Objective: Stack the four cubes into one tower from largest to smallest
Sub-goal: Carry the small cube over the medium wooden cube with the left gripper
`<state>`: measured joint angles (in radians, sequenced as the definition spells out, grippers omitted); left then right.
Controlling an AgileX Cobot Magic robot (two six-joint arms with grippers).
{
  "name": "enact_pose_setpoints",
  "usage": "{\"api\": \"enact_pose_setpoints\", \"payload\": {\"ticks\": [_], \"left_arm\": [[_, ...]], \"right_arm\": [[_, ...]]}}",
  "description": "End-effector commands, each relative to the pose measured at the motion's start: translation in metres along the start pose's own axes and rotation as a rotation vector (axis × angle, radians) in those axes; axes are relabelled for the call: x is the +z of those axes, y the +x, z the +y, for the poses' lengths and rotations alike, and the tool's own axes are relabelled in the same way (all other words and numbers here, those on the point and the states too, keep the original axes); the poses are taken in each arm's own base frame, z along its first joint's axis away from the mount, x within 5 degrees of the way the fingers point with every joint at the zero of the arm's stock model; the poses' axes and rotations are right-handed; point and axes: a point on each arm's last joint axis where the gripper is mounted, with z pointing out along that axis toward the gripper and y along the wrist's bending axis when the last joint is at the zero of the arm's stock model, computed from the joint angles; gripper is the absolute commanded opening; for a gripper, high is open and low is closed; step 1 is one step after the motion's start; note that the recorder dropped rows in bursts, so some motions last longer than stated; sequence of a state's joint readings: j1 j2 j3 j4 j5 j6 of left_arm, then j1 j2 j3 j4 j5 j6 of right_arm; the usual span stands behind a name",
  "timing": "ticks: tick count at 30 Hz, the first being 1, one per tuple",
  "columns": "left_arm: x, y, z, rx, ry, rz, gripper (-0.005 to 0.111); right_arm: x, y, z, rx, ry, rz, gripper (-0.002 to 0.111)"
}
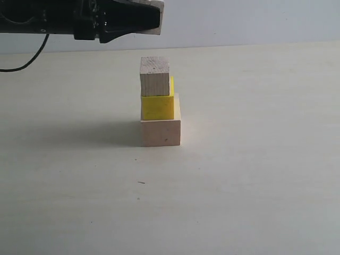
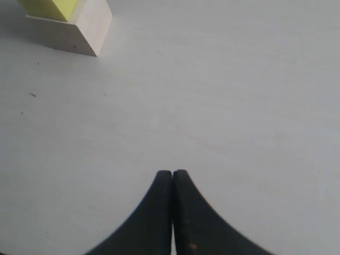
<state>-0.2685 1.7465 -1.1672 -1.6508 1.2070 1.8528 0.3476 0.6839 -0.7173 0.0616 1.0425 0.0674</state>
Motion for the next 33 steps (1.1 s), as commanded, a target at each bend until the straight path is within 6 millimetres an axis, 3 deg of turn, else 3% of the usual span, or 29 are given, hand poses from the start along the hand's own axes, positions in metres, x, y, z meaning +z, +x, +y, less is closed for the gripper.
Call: {"api": "enact_pose_setpoints", "payload": {"ticks": [1,10,21,33], "left_arm": [[0.004,0.004,0.015,0.020,0.007,-0.005,0.000],[0.006,0.015,0.035,0.045,0.005,0.038,0.000],[0.006,0.020,0.034,0.180,0.033,0.103,0.000],[0.005,0.020,0.034,0.204,0.035,0.105,0.000]], "right_arm": [[-0.001,0.002,0.002,-0.019,-0.017,0.001,0.000],[-0.001,0.000,0.000,-0.047,-0.004,-0.020,0.000],[-0.001,-0.001,0.001,-0.045,-0.011,-0.027,0.000],[-0.001,-0.001,0.001,-0.044,-0.012,-0.027,0.000]]}}
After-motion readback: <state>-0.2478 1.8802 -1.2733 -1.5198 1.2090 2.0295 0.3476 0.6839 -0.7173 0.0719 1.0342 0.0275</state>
